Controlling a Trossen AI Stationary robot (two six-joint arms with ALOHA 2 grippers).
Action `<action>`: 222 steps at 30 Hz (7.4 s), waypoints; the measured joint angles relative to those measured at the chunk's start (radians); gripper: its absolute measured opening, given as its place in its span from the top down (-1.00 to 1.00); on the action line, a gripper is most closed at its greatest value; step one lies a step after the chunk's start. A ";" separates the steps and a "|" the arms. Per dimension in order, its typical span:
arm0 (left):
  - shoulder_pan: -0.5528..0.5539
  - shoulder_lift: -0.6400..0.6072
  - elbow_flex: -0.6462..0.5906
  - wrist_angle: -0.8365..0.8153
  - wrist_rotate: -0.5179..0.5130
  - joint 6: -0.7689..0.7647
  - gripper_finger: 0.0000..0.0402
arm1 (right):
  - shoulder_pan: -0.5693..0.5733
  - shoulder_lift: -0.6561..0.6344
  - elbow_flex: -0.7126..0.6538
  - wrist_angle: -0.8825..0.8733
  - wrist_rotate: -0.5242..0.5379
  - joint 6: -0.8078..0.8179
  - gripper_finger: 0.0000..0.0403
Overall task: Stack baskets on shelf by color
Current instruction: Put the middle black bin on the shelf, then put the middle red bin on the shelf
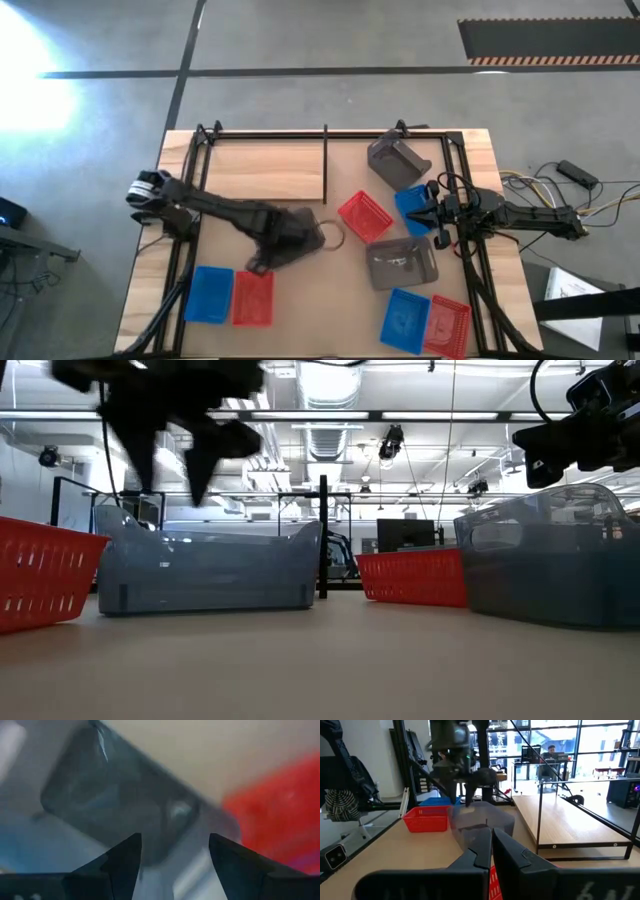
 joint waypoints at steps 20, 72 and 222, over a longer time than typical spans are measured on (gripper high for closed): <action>-0.134 -0.034 -0.204 0.120 -0.228 -0.103 0.35 | 0.000 0.000 0.000 0.000 0.000 0.000 0.96; 0.429 0.034 0.012 0.311 -0.277 -0.096 1.00 | 0.000 0.000 0.000 0.000 0.000 0.000 0.96; -0.494 -0.140 -0.134 -0.018 -0.408 -1.126 1.00 | 0.000 0.000 0.000 0.000 0.000 0.000 0.96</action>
